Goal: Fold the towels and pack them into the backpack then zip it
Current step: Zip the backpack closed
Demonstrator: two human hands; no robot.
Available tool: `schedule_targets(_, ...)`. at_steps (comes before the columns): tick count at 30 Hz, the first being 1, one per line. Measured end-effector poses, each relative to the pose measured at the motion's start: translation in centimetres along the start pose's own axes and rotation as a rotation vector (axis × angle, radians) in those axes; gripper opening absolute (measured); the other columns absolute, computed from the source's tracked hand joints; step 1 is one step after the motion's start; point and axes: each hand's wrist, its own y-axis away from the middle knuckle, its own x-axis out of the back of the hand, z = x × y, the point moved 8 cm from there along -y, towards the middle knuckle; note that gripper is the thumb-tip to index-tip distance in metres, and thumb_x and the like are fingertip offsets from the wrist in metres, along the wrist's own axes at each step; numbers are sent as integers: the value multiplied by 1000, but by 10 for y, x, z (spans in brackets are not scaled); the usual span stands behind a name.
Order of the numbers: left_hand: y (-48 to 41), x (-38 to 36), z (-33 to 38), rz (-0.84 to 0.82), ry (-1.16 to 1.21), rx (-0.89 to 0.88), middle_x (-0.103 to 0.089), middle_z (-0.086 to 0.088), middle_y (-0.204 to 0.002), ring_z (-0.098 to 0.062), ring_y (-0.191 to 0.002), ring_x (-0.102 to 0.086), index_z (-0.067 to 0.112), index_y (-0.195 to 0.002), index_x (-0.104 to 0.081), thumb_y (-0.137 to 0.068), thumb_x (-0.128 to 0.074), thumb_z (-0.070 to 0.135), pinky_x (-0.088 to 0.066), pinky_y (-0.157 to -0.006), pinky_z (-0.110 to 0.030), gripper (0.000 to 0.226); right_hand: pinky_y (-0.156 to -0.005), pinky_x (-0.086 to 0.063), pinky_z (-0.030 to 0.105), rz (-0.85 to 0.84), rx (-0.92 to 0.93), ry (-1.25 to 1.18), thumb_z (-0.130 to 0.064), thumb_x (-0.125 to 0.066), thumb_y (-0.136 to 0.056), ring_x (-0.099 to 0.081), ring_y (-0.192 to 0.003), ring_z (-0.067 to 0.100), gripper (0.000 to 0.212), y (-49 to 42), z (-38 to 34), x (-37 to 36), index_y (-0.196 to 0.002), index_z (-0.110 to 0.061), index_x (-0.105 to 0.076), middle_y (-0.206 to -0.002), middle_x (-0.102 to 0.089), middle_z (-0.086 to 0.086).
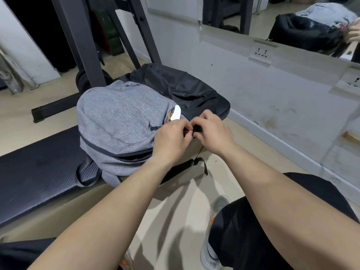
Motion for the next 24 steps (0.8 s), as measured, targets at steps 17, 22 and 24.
schedule_targets(17,95,133,-87,51,-81,237,-69,13,-72,-11,-75,-66,33,-80,-69,-82,-70,29,-55,-71,-35,5,-84,-48,41,-3,-68,301,-28,-67,-92,-49,-106,26,20,2,-19,5,-111,-31,-70,-111,-52,1)
schedule_targets(22,102,141,-89,102,21,277,-64,17,-67,-5,-70,-61,33,-77,-68,-84,-70,26,-53,-70,-32,10,-83,-47,42,151,210,235,-32,-66,-82,-53,-101,29,25,24,-100,24,-105,-24,-72,-109,-57,2)
schedule_targets(24,100,139,-85,123,76,287,-65,14,-68,-7,-71,-62,31,-78,-69,-84,-70,25,-54,-71,-34,8,-81,-45,40,116,375,230,-37,-66,-83,-54,-97,27,23,35,-144,15,-102,-25,-71,-106,-60,0)
